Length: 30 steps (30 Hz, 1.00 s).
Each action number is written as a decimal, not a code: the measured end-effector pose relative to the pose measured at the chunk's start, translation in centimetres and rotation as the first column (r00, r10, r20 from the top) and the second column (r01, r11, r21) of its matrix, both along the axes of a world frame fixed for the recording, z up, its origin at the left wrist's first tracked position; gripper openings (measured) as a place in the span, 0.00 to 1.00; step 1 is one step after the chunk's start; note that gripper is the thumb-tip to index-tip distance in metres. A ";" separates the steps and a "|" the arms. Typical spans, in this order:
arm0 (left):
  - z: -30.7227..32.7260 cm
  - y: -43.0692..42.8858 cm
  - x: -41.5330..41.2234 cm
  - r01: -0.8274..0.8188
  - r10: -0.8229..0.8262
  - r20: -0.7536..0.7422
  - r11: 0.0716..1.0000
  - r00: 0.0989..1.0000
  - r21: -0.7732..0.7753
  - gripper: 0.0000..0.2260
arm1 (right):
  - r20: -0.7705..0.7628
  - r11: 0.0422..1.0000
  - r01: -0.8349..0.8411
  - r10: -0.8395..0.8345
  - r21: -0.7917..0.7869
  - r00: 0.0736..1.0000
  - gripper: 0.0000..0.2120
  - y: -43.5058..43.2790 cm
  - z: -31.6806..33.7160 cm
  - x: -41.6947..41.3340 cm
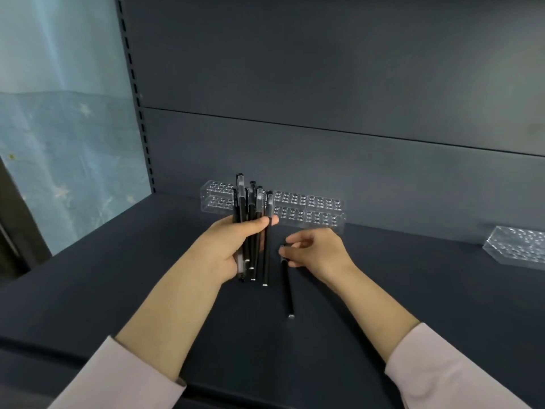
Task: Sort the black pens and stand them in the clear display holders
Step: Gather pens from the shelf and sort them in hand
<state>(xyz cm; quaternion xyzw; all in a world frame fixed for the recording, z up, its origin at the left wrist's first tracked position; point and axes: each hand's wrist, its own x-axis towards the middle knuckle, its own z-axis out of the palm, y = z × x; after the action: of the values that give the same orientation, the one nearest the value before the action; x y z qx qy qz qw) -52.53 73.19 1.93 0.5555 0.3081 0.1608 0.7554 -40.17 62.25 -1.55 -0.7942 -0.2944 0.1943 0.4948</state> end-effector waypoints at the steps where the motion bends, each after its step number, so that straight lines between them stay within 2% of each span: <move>1: 0.0 0.0 -0.1 0.005 -0.005 0.002 1.000 1.000 0.005 0.07 | 0.019 1.000 0.016 -0.016 0.010 1.000 0.10 -0.1 0.1 0.0; 3: 0.0 -0.1 -0.2 0.033 -0.033 -0.002 0.999 0.999 0.026 0.06 | 0.015 0.993 0.068 -0.069 0.100 0.997 0.04 -0.2 0.4 0.1; 5: 0.1 -0.3 -0.2 0.079 -0.079 -0.019 0.996 0.997 0.048 0.06 | -0.106 0.962 0.103 -0.079 0.252 0.991 0.06 -0.3 1.0 0.3; 8: 0.1 -0.7 -0.1 0.141 -0.138 -0.053 0.987 0.989 0.075 0.07 | -0.274 0.913 0.070 0.046 0.402 0.961 0.07 -0.3 2.3 0.4; 11: 0.0 -0.9 0.1 0.173 -0.168 -0.063 0.982 0.984 0.075 0.06 | -0.319 0.900 0.020 0.133 0.435 0.938 0.07 -0.4 2.7 0.0; 14: -0.2 -0.9 0.3 0.168 -0.164 -0.056 0.984 0.985 0.068 0.06 | -0.379 0.885 0.020 0.179 0.466 0.908 0.02 -0.5 2.8 0.0; 18: -0.1 -0.8 0.4 0.082 -0.081 0.013 0.996 0.997 -0.044 0.08 | -0.464 0.812 0.190 0.109 0.551 0.879 0.01 -1.1 3.3 1.6; 20: 0.0 -0.6 0.4 0.051 -0.045 0.057 0.994 0.997 -0.102 0.08 | -0.471 0.842 0.246 0.012 0.480 0.882 0.02 -1.7 3.3 2.6; 22: 0.0 -0.5 0.4 0.041 -0.031 0.067 0.987 0.997 -0.155 0.08 | -0.405 0.930 0.192 -0.052 0.312 0.913 0.03 -2.3 2.8 3.0; 24: 0.0 -0.5 0.3 0.037 -0.027 0.054 0.982 0.998 -0.185 0.08 | -0.330 0.979 0.113 -0.052 0.169 0.943 0.04 -2.4 1.9 2.7; 27: 0.1 -0.5 0.2 0.015 -0.007 0.045 0.981 0.999 -0.192 0.09 | -0.236 0.991 0.108 -0.087 0.079 0.968 0.06 -1.7 0.9 1.8; 30: 0.3 -0.6 -0.2 0.027 -0.021 0.041 0.987 0.999 -0.161 0.08 | -0.182 0.991 0.132 -0.125 0.028 0.975 0.11 -1.1 0.7 1.3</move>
<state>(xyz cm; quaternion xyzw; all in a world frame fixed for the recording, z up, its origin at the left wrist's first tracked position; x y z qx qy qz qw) -52.75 72.62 2.25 0.4927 0.2987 0.1371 0.8057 -38.91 61.12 -0.89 -0.7808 -0.2006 0.2268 0.5465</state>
